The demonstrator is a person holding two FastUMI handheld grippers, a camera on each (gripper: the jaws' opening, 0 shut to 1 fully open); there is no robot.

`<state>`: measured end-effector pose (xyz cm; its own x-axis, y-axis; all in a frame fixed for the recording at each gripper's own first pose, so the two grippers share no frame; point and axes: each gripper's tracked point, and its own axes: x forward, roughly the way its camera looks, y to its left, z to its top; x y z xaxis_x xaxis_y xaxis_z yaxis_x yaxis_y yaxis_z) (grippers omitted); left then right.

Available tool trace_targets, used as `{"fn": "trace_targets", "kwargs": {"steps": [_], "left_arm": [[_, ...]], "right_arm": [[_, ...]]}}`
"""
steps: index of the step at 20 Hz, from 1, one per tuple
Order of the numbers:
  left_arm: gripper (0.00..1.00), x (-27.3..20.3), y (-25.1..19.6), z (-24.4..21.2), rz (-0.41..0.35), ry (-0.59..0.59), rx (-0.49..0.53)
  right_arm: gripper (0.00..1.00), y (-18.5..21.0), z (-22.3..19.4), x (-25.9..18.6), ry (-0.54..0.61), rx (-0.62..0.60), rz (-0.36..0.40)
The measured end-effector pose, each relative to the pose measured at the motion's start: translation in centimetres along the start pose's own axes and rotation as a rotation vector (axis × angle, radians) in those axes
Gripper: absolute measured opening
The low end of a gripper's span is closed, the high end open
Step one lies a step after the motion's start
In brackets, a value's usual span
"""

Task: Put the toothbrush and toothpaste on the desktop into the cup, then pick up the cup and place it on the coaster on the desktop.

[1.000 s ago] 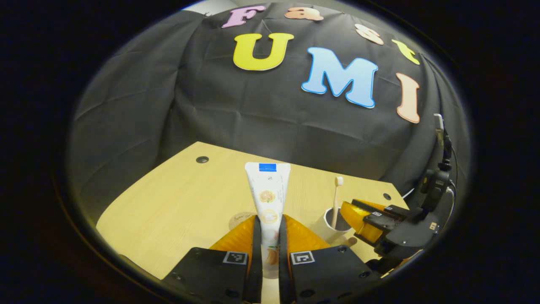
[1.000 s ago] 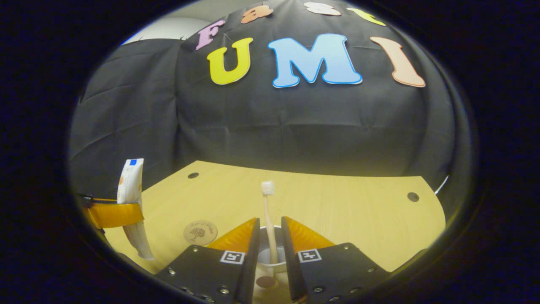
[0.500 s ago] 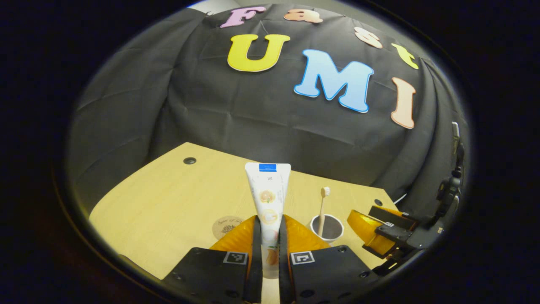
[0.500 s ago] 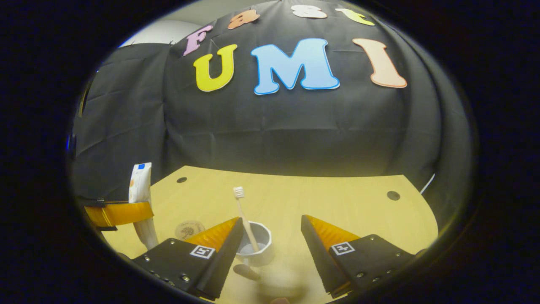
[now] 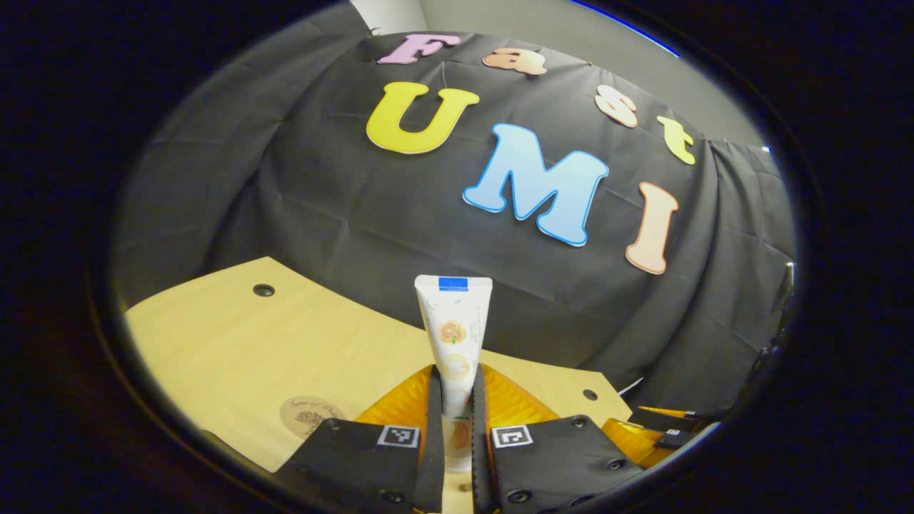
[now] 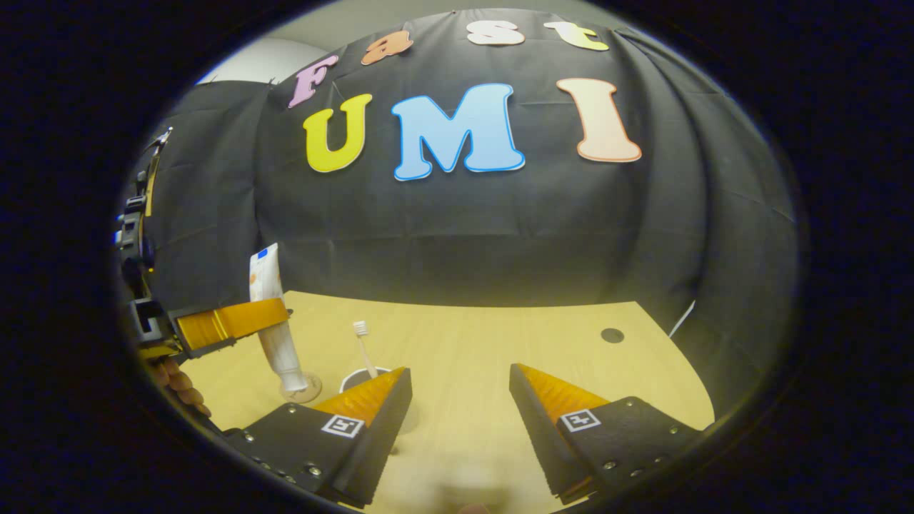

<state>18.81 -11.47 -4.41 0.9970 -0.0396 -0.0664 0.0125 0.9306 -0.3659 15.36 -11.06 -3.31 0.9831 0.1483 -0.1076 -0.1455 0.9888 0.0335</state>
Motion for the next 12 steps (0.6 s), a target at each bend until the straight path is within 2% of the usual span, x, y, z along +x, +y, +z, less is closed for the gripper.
{"fn": "trace_targets", "kwargs": {"steps": [6,12], "left_arm": [[0.23,3.3,-2.0,-1.2,-0.058,-0.028,-0.037],[0.23,5.9,-2.8,-5.1,-0.065,-0.014,0.019]], "right_arm": [[0.84,-2.1,-1.5,-2.1,0.032,0.010,-0.033],[0.84,-3.4,-3.1,-3.1,0.078,0.031,-0.051]]}}
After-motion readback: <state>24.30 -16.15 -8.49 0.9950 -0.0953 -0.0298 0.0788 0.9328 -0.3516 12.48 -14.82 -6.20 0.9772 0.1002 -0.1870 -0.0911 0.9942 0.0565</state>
